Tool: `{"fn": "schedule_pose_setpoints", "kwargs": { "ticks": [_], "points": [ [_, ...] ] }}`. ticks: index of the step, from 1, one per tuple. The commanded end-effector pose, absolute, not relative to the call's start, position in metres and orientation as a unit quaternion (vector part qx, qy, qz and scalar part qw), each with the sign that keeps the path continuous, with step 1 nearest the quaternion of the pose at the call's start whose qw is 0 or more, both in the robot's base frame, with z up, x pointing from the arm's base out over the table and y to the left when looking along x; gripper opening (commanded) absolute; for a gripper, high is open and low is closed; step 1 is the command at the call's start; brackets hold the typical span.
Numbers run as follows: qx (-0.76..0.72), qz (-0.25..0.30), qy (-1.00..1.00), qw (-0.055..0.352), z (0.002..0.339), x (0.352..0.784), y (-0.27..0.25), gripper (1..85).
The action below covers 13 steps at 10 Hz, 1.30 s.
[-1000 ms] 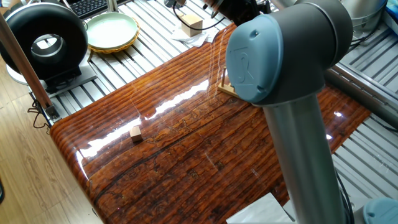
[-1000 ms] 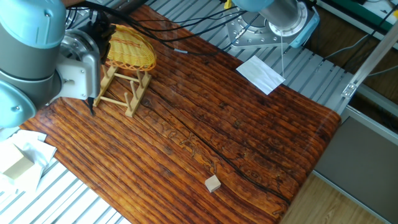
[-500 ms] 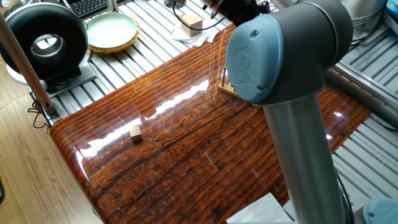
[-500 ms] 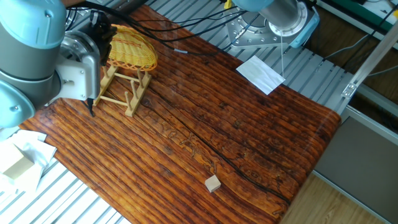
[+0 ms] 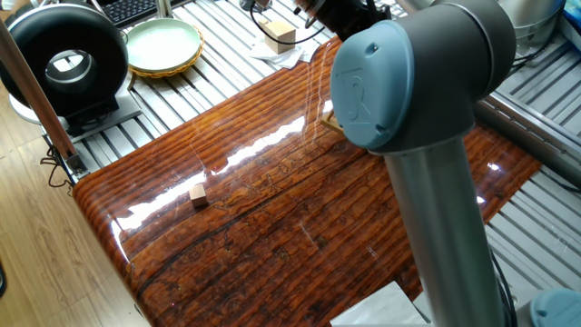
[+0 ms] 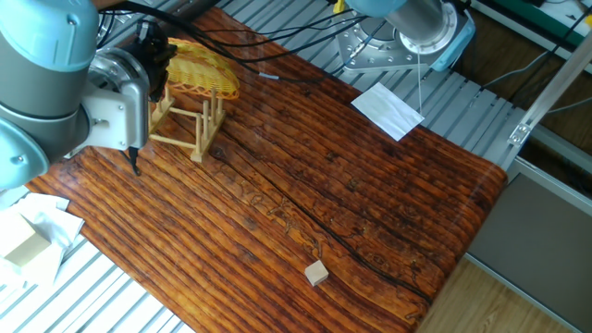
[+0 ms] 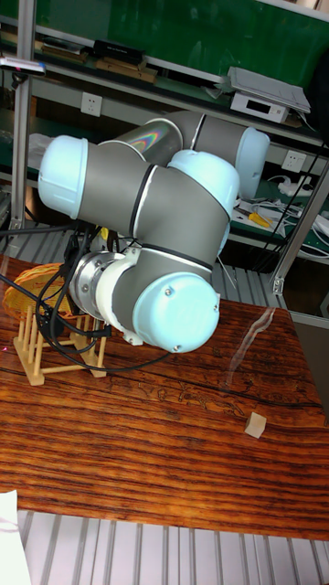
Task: Put the dish on the dish rack
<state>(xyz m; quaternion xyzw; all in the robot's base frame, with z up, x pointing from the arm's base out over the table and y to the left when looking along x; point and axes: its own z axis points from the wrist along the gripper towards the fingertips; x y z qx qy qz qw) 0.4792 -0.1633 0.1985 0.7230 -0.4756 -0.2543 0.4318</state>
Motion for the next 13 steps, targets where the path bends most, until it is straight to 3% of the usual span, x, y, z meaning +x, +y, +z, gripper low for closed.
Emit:
{"fn": "schedule_pose_setpoints", "kwargs": {
  "ticks": [1, 7, 10, 13],
  "points": [
    [0.725, -0.257, -0.474, 0.427, 0.199, 0.48, -0.161, 10.3],
    [0.729, -0.262, -0.468, 0.426, 0.201, 0.482, -0.159, 11.0],
    [0.73, -0.264, -0.475, 0.415, 0.198, 0.484, -0.152, 22.0],
    [0.73, -0.265, -0.477, 0.412, 0.198, 0.486, -0.15, 23.3]
  ]
}}
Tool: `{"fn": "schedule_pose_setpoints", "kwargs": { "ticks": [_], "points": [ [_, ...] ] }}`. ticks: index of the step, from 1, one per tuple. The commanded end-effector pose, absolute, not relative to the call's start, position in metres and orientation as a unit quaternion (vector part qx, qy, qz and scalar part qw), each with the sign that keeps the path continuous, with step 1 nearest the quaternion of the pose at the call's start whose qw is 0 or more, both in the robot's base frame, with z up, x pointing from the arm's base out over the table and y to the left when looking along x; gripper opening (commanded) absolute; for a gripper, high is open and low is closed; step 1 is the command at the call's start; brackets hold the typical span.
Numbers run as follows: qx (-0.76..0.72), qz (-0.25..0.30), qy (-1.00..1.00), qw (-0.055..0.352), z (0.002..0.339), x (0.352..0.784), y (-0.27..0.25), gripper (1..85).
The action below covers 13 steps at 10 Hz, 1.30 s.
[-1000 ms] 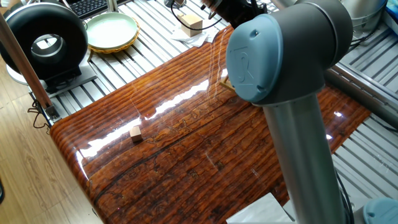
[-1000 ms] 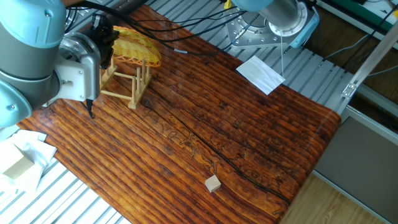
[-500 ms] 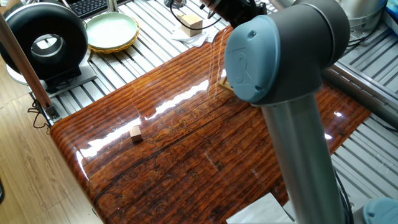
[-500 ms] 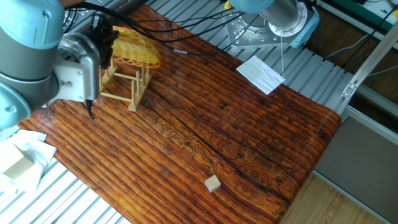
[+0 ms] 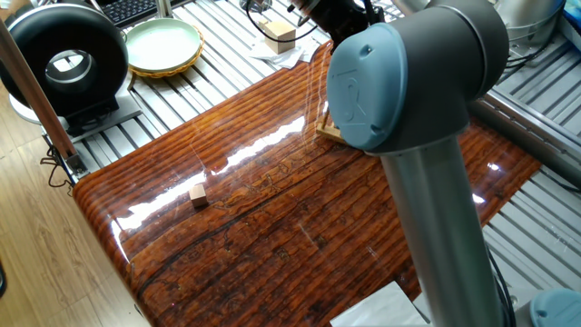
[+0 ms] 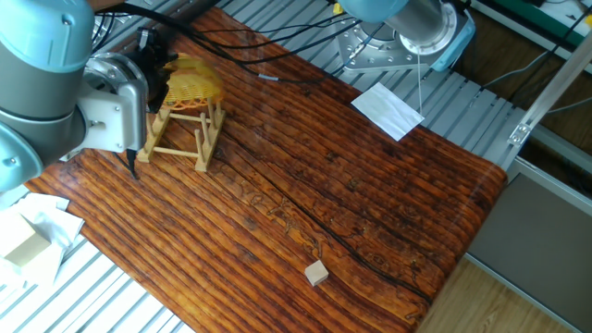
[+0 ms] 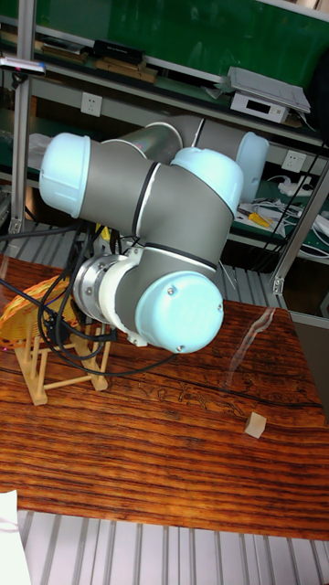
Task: Put the dish on the dish rack
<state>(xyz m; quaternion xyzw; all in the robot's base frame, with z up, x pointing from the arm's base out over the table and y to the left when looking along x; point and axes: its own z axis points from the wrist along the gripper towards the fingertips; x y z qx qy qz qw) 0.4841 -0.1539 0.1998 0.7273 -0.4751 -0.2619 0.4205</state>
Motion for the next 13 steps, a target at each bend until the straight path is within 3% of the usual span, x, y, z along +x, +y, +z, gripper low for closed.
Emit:
{"fn": "schedule_pose_setpoints", "kwargs": {
  "ticks": [1, 2, 4, 6, 10, 13],
  "points": [
    [0.73, -0.265, -0.475, 0.414, 0.2, 0.487, -0.149, 23.7],
    [0.731, -0.264, -0.474, 0.414, 0.2, 0.487, -0.15, 25.7],
    [0.727, -0.262, -0.477, 0.419, 0.203, 0.489, -0.149, 17.3],
    [0.728, -0.262, -0.48, 0.414, 0.201, 0.489, -0.146, 15.7],
    [0.73, -0.259, -0.484, 0.407, 0.198, 0.494, -0.141, 22.0],
    [0.736, -0.259, -0.48, 0.401, 0.192, 0.497, -0.14, 34.3]
  ]
}}
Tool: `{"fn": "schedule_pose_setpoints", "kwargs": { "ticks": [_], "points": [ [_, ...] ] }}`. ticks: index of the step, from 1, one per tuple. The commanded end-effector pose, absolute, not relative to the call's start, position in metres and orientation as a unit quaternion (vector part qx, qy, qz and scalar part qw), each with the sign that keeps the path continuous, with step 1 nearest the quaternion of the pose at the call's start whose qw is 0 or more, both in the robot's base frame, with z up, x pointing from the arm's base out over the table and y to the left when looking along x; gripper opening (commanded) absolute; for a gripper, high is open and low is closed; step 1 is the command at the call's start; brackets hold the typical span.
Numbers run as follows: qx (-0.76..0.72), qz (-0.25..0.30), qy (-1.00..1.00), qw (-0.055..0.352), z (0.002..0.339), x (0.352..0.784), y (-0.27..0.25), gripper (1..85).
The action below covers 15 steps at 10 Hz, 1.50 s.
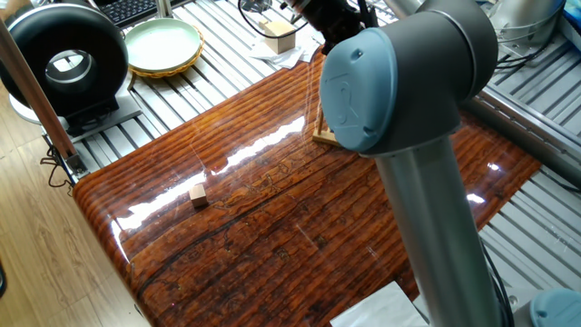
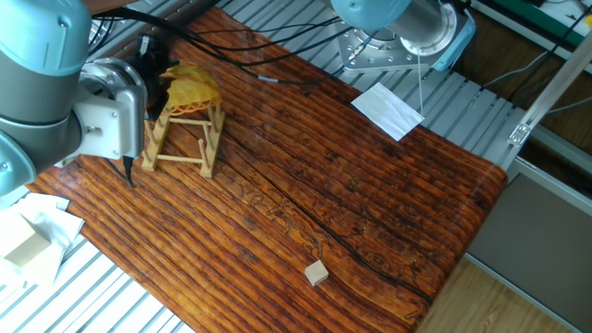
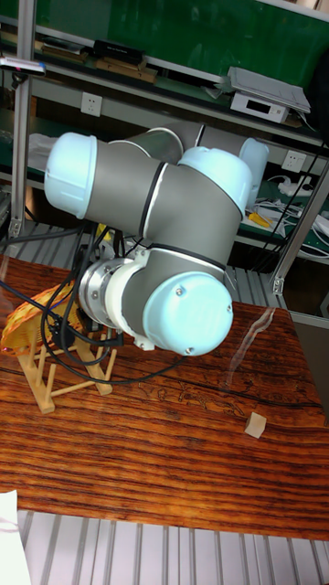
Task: Put the dish on the dish rack
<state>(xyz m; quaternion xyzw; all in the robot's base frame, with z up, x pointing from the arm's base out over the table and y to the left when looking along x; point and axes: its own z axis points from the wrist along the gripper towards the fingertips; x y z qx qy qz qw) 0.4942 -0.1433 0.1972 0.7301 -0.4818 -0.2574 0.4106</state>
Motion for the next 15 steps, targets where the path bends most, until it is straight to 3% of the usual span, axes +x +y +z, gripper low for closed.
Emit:
{"fn": "schedule_pose_setpoints", "kwargs": {
  "ticks": [1, 11, 15],
  "points": [
    [0.736, -0.258, -0.484, 0.398, 0.191, 0.497, -0.138, 38.7],
    [0.741, -0.245, -0.504, 0.369, 0.171, 0.511, -0.12, 44.0],
    [0.736, -0.247, -0.505, 0.376, 0.189, 0.515, -0.115, 44.7]
  ]
}}
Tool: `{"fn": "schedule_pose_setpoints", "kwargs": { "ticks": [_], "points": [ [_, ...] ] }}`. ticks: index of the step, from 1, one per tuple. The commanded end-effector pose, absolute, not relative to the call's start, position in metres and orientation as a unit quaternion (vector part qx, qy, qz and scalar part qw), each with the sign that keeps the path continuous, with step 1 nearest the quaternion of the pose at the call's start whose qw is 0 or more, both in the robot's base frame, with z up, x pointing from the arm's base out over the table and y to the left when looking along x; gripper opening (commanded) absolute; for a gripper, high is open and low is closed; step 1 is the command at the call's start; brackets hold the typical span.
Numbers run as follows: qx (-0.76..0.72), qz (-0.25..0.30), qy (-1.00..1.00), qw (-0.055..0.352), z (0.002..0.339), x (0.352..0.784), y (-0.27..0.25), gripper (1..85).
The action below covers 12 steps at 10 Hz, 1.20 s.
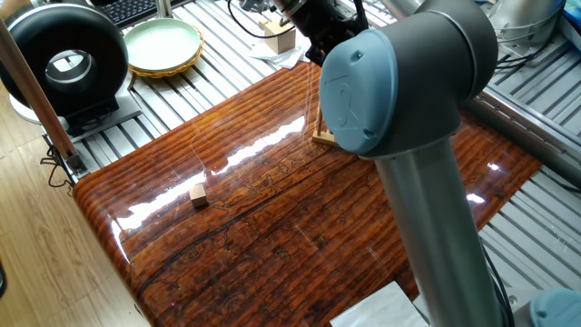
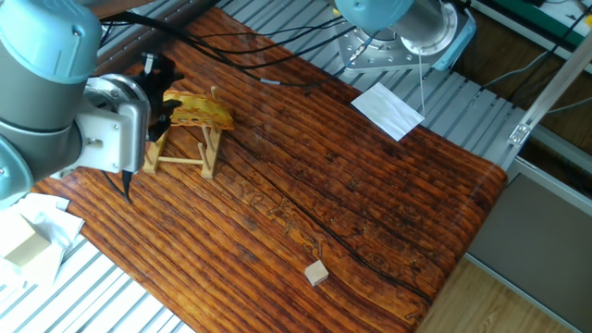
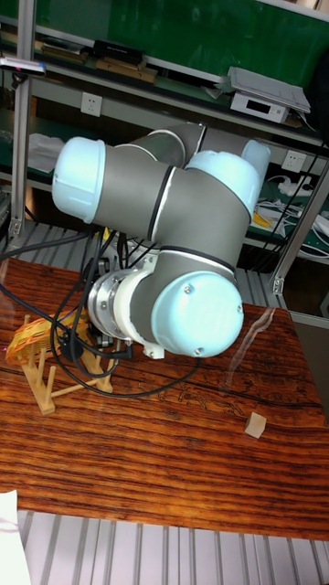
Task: Put the dish on the dish rack
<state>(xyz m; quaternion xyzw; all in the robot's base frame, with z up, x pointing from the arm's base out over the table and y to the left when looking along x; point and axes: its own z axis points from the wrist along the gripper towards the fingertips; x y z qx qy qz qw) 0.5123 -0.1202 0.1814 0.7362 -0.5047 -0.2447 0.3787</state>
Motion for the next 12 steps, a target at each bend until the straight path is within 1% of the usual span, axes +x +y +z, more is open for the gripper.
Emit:
{"fn": "schedule_pose_setpoints", "kwargs": {
  "ticks": [1, 3, 4, 5, 6, 7, 8, 10, 12],
  "points": [
    [0.733, -0.251, -0.51, 0.374, 0.194, 0.514, -0.11, 44.7],
    [0.717, -0.244, -0.539, 0.37, 0.21, 0.512, -0.096, 44.7],
    [0.705, -0.217, -0.575, 0.353, 0.211, 0.519, -0.084, 37.7],
    [0.691, -0.18, -0.614, 0.336, 0.211, 0.528, -0.075, 22.0],
    [0.666, -0.169, -0.649, 0.327, 0.219, 0.526, -0.06, 11.7],
    [0.628, -0.165, -0.696, 0.306, 0.228, 0.523, -0.033, 11.7],
    [0.601, -0.15, -0.731, 0.287, 0.234, 0.523, -0.014, 12.0],
    [0.557, -0.133, -0.775, 0.266, 0.243, 0.517, 0.015, 12.0],
    [0.518, -0.103, -0.821, 0.217, 0.237, 0.53, 0.035, 1.0]
  ]
}}
